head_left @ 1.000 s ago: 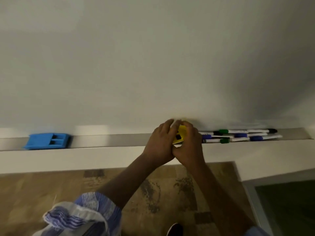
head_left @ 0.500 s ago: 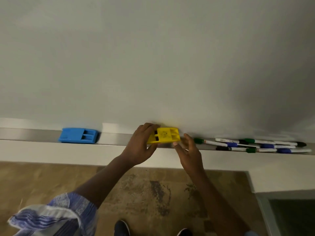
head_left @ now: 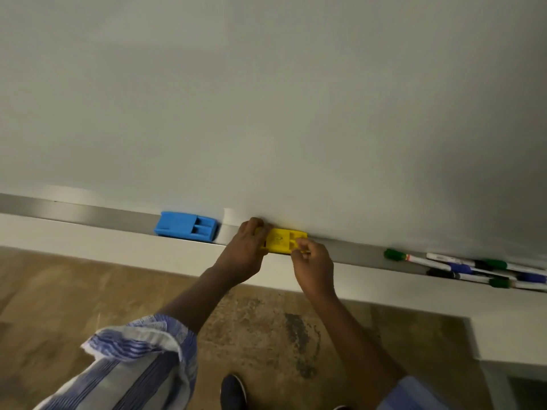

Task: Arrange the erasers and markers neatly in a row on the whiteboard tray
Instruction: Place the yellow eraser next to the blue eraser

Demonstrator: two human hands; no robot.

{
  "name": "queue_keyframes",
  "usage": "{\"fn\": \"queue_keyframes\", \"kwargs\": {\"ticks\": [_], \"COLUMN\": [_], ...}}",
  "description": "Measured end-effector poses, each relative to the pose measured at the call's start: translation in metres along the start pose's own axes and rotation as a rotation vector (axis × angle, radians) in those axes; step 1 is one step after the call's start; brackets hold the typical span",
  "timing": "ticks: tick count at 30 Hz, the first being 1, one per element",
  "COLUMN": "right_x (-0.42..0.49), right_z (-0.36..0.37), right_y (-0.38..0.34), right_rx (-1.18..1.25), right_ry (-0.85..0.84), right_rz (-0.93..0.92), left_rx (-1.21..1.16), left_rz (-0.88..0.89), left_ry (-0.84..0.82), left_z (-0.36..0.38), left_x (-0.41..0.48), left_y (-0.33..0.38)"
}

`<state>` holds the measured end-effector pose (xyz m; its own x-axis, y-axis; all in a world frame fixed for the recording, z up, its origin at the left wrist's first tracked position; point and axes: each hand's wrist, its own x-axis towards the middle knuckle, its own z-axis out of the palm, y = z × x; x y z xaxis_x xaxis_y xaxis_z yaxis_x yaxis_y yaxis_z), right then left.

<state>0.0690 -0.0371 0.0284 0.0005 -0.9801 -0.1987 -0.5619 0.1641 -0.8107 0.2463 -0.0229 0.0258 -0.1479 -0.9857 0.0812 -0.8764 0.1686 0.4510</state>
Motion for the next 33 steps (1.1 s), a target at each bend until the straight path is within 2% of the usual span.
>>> {"fn": "queue_keyframes", "kwargs": {"ticks": [4, 6, 12, 16, 23, 33], "right_x": [-0.006, -0.009, -0.011, -0.014, -0.021, -0.026], "right_z": [0.008, 0.011, 0.025, 0.034, 0.051, 0.049], "right_y": [0.003, 0.007, -0.003, -0.01, -0.019, -0.02], "right_rx": [-0.026, -0.046, -0.088, -0.102, -0.15, -0.202], "right_ry": [0.142, 0.156, 0.068, 0.037, -0.045, -0.136], "right_rz": [-0.058, -0.071, -0.111, -0.122, -0.153, -0.233], "left_rx": [0.079, 0.121, 0.165, 0.201, 0.271, 0.313], "left_rz": [-0.013, -0.025, -0.03, 0.011, -0.109, -0.177], "left_ry": [0.035, 0.041, 0.032, -0.038, -0.051, -0.088], "left_z": [0.004, 0.003, 0.002, 0.008, 0.008, 0.004], "left_x": [-0.004, -0.007, -0.016, -0.032, -0.05, -0.056], "left_y": [-0.006, -0.011, -0.016, -0.019, -0.034, -0.035]}}
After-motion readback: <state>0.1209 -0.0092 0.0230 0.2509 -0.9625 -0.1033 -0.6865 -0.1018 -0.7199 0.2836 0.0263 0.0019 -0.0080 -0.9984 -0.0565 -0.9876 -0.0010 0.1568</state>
